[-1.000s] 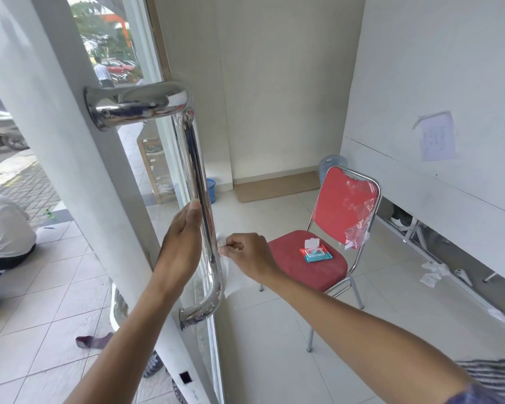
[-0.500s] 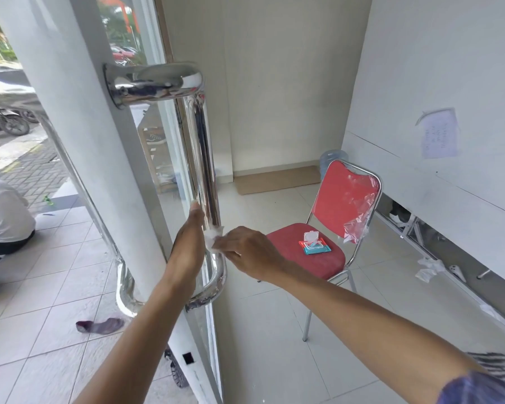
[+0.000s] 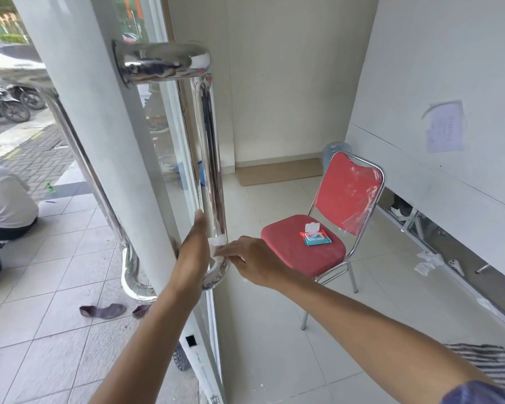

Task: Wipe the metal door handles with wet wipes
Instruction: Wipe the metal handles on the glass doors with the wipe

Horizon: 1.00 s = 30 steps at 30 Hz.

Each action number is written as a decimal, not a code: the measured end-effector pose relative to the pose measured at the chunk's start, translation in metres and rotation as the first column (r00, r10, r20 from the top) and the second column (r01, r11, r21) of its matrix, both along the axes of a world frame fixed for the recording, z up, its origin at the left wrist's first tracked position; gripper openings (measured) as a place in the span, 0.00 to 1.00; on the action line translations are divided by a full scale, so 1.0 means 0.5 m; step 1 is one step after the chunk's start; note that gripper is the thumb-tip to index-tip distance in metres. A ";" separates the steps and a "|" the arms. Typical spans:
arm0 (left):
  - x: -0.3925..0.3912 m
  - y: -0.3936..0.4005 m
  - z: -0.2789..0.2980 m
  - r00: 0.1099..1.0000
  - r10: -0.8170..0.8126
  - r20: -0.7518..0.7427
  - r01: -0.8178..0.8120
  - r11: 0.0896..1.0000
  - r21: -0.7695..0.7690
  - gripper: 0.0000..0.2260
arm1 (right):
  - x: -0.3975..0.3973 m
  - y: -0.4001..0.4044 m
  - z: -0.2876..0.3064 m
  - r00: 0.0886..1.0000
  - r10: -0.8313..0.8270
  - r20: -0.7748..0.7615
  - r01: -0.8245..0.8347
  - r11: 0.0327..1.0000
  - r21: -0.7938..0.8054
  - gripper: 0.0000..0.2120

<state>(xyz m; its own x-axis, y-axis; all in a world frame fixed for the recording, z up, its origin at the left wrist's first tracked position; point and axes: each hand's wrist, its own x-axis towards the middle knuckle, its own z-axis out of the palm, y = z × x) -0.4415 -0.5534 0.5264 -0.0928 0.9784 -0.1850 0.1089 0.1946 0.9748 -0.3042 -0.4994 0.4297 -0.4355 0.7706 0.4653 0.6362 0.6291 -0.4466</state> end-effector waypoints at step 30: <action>-0.137 -0.117 -0.043 0.969 -0.120 -0.215 0.183 0.934 0.306 0.13 | -0.137 -0.172 -0.100 0.859 -0.275 -0.432 0.309 0.951 0.010 0.08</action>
<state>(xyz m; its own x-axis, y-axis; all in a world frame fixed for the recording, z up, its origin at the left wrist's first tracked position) -0.5100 -0.6118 0.5048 0.0590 0.9873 0.1476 0.3015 -0.1585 0.9402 -0.3727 -0.5853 0.3797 0.0544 0.7865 0.6152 0.5587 0.4867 -0.6716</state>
